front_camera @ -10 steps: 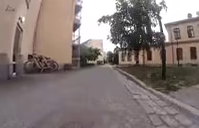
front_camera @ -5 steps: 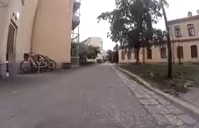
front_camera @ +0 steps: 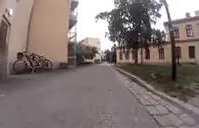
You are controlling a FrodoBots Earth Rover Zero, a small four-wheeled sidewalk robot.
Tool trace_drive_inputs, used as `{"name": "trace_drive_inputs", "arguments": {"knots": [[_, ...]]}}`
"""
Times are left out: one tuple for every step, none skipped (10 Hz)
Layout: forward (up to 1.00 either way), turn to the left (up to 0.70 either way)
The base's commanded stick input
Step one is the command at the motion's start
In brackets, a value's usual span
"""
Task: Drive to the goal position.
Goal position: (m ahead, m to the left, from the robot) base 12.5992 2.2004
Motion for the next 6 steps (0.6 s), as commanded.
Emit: {"name": "trace_drive_inputs", "arguments": {"knots": [[0.60,-0.07],[0.60,0.00],[0.60,0.00],[0.60,0.00],[0.60,0.00],[0.60,0.00]]}}
